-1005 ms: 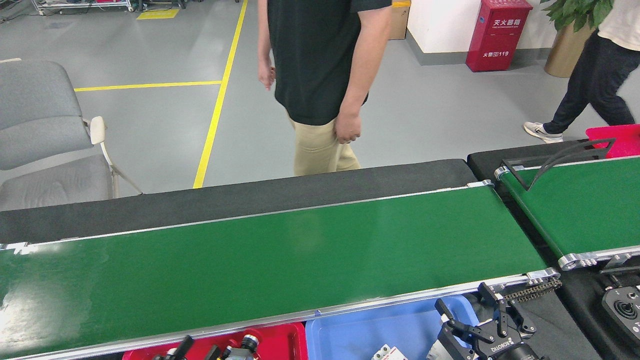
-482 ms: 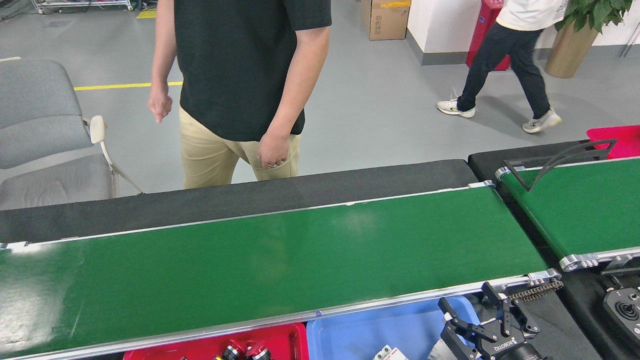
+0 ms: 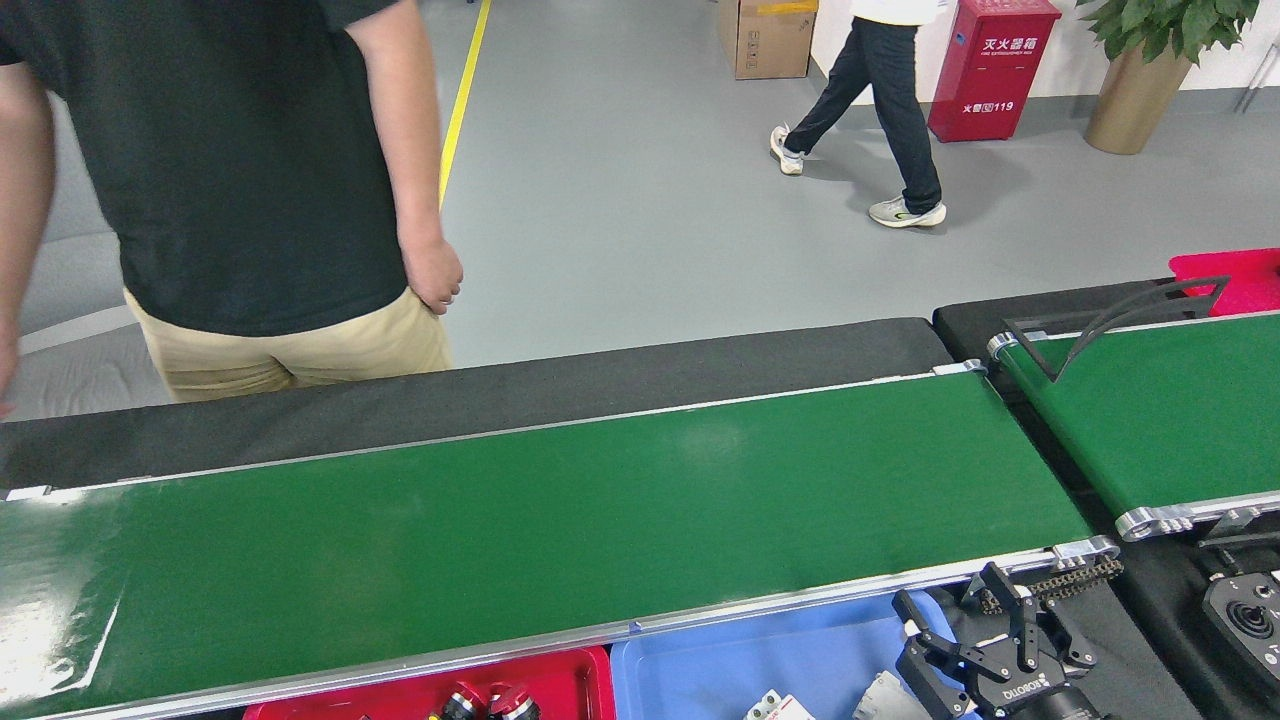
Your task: Pick switch part from conveyor to tray
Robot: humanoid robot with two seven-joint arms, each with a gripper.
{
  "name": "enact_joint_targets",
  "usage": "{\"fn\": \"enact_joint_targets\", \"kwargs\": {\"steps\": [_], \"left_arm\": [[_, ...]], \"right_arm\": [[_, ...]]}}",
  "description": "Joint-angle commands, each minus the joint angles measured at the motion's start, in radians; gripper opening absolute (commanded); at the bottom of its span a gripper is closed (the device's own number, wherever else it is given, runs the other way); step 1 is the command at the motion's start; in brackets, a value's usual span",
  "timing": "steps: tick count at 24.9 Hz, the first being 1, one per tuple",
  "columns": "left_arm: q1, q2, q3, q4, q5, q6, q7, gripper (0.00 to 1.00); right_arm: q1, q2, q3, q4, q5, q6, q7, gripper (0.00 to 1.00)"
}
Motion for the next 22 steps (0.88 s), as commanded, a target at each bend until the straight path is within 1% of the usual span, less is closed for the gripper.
{"fn": "enact_joint_targets", "kwargs": {"steps": [1, 4, 11, 13, 16, 22], "left_arm": [[0.001, 0.013, 0.009, -0.008, 0.006, 0.001, 0.009, 1.00], [-0.005, 0.013, -0.003, -0.005, 0.006, 0.001, 0.009, 1.00], [-0.042, 0.016, -0.027, -0.005, 0.003, -0.002, 0.007, 1.00], [-0.049, 0.032, -0.033, -0.003, 0.003, -0.002, 0.007, 1.00], [-0.065, 0.068, -0.073, 0.009, 0.004, -0.002, 0.009, 1.00], [-0.086, 0.077, -0.084, 0.017, 0.004, -0.002, 0.009, 1.00]], "right_arm": [[0.000, 0.001, -0.008, -0.014, 0.006, 0.054, -0.005, 0.99], [0.003, -0.001, -0.008, -0.014, 0.018, 0.100, -0.005, 0.99], [0.010, -0.005, -0.008, -0.014, 0.023, 0.092, -0.007, 0.99], [0.010, -0.005, -0.008, -0.014, 0.022, 0.092, -0.008, 0.99], [0.018, -0.005, -0.010, -0.014, 0.022, 0.092, -0.008, 0.99], [0.040, -0.004, -0.010, -0.014, 0.019, 0.092, -0.010, 0.99]]}}
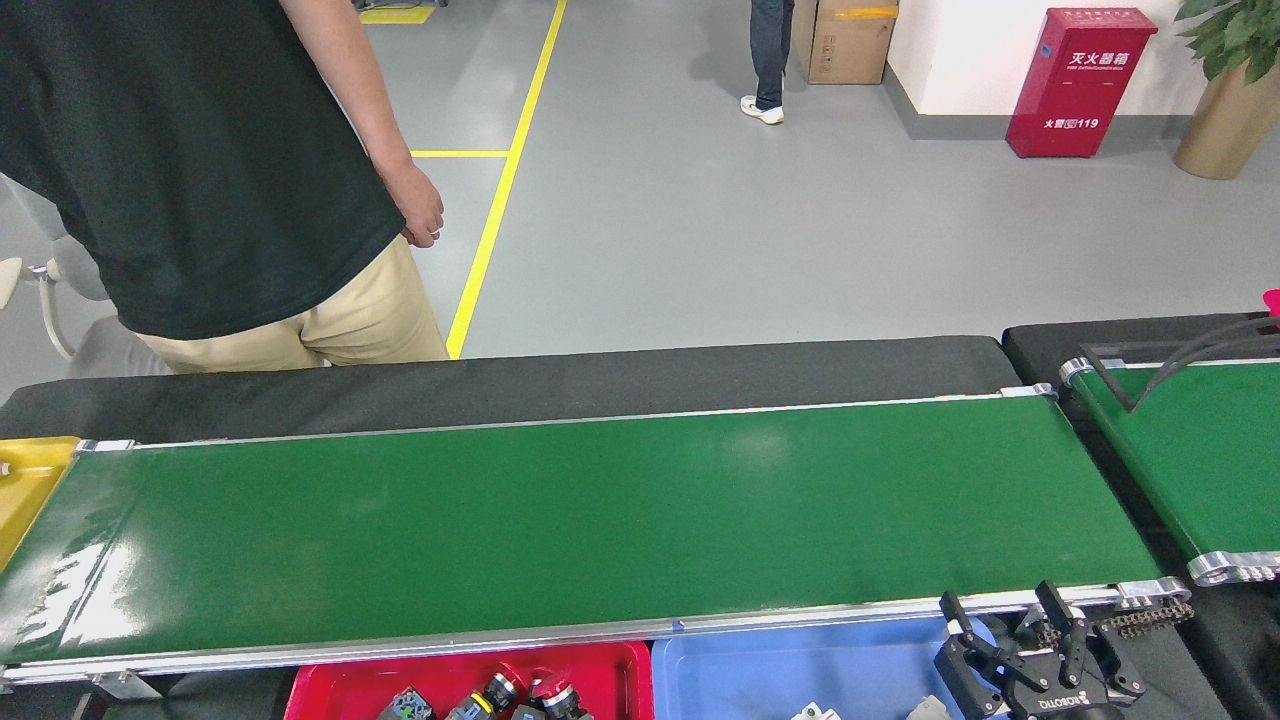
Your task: Pick switch part from conveyor to tray
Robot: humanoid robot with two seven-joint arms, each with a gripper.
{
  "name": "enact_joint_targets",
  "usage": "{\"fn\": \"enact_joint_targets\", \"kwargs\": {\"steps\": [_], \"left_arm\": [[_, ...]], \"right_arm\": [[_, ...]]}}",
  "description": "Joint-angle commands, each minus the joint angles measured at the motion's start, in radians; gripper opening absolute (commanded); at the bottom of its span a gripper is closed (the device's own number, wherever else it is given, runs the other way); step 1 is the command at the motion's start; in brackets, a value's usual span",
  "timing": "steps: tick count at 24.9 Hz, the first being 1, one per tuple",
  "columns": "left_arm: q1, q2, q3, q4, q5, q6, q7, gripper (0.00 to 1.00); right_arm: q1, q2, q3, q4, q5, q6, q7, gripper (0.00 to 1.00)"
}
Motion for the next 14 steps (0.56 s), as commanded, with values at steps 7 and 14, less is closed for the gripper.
{"fn": "enact_joint_targets", "kwargs": {"steps": [7, 14], "left_arm": [[-0.006, 0.055, 0.012, 0.091, 0.010, -0.003, 0.008, 1.00], [-0.006, 0.110, 0.016, 0.119, 0.008, 0.000, 0.008, 1.00]], "right_arm": [[0.016, -0.001, -0.003, -0.022, -0.003, -0.005, -0.008, 0.99], [0.019, 0.002, -0.019, -0.023, -0.004, 0.003, -0.010, 0.98]]}}
